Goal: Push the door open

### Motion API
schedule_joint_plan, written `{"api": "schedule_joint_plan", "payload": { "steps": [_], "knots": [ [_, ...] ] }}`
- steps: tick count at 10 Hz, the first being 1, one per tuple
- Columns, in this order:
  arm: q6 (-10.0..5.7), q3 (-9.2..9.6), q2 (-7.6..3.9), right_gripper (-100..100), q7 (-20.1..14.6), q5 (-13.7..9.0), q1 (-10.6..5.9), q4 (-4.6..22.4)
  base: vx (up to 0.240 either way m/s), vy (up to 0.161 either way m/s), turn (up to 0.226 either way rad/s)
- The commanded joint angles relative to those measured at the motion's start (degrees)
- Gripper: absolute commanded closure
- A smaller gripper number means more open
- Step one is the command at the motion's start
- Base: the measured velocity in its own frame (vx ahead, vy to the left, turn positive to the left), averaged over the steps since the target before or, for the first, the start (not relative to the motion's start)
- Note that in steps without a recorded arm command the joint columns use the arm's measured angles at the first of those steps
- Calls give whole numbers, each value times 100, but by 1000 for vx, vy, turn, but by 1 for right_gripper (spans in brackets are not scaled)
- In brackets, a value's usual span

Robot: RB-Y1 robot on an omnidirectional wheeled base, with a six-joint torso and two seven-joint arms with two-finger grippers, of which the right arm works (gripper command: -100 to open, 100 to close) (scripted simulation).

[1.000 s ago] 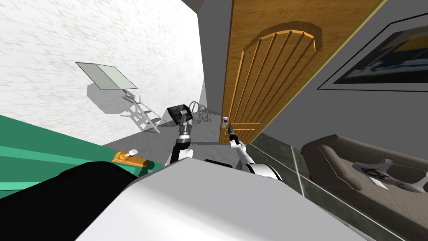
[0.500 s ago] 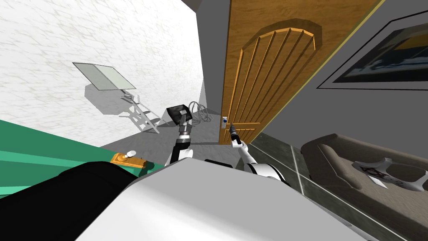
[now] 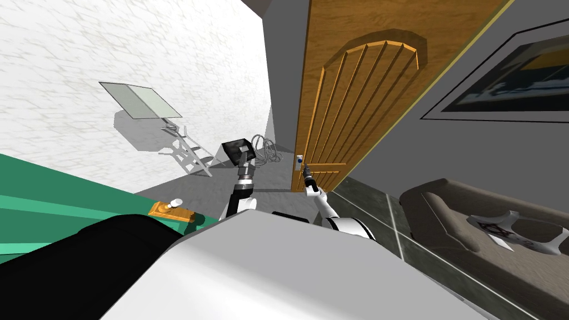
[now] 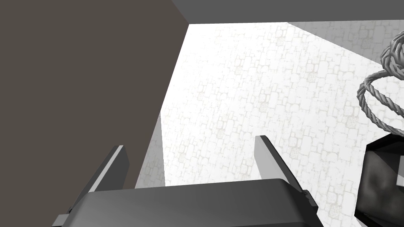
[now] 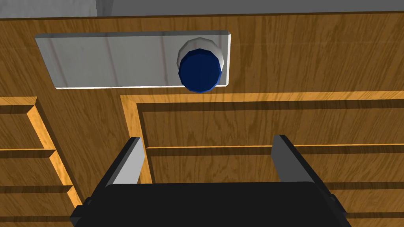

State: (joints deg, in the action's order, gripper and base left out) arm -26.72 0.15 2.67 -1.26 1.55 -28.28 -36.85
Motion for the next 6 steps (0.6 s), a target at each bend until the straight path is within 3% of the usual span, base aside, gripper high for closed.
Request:
{"api": "schedule_joint_plan", "payload": {
  "steps": [1,6],
  "knots": [
    [-8,-3,1,-100,3,-1,-6,14,-9,-11,-33],
    [-8,-3,1,-100,3,-1,-6,14,-1,-1,-4]
  ]
}}
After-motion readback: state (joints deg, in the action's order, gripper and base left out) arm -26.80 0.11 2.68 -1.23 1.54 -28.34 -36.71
